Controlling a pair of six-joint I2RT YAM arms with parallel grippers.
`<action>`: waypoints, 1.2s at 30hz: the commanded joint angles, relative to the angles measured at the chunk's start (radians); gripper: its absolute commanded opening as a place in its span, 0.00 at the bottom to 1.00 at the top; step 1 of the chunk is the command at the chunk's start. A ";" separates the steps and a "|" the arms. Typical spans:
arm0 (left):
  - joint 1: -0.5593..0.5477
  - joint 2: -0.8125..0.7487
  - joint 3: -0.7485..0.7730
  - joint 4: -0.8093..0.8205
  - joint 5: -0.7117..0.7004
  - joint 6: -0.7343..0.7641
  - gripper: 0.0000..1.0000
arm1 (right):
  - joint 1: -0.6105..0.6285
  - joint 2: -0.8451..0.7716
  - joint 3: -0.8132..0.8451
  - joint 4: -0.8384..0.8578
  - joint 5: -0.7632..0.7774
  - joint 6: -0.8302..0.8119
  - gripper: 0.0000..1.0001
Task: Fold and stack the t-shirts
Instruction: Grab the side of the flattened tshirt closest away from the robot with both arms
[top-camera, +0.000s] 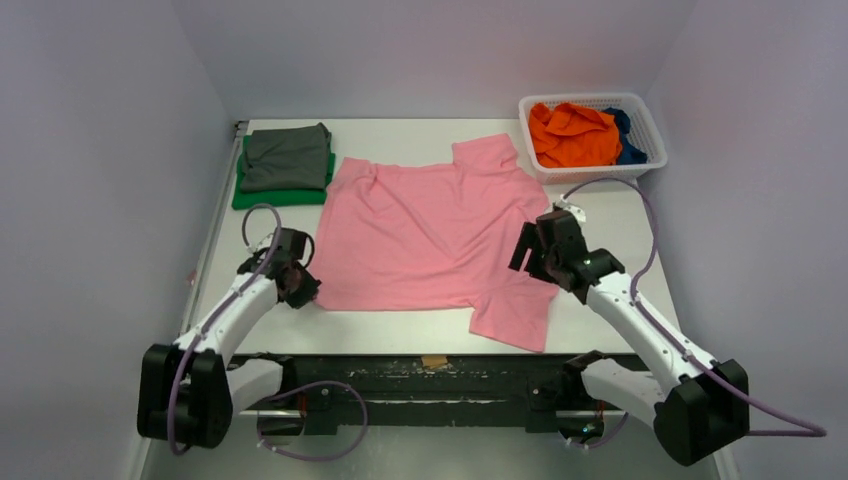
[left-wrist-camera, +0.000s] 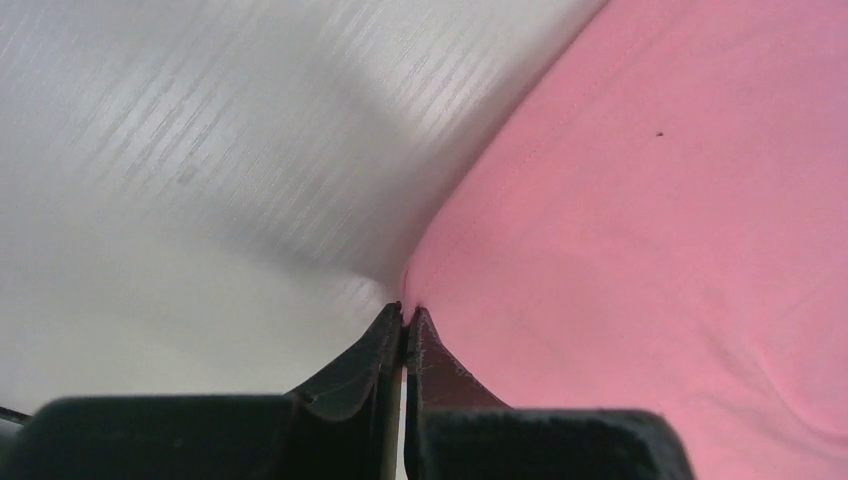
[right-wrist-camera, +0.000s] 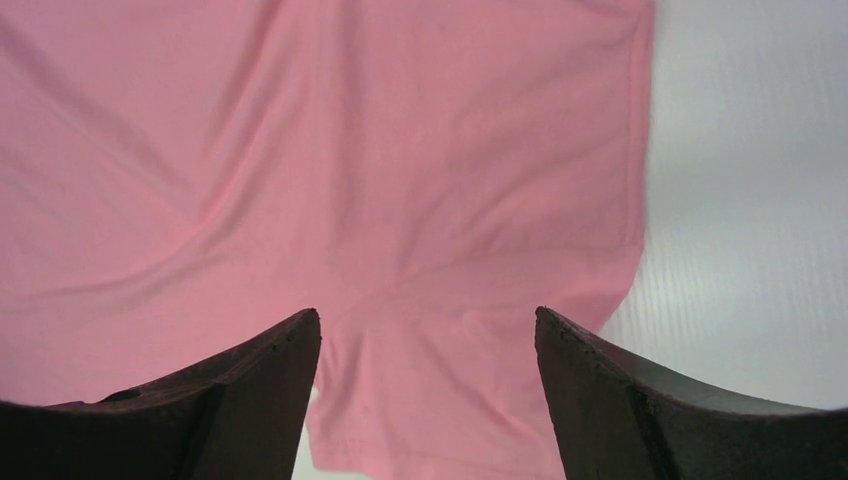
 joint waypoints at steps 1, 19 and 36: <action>-0.004 -0.185 -0.102 0.049 0.013 -0.009 0.00 | 0.195 -0.045 -0.041 -0.287 0.132 0.150 0.75; -0.005 -0.290 -0.164 0.028 0.009 -0.023 0.00 | 0.366 0.140 -0.220 -0.218 -0.023 0.279 0.47; -0.007 -0.582 -0.176 -0.290 0.071 -0.060 0.00 | 0.389 -0.136 -0.081 -0.698 -0.110 0.295 0.00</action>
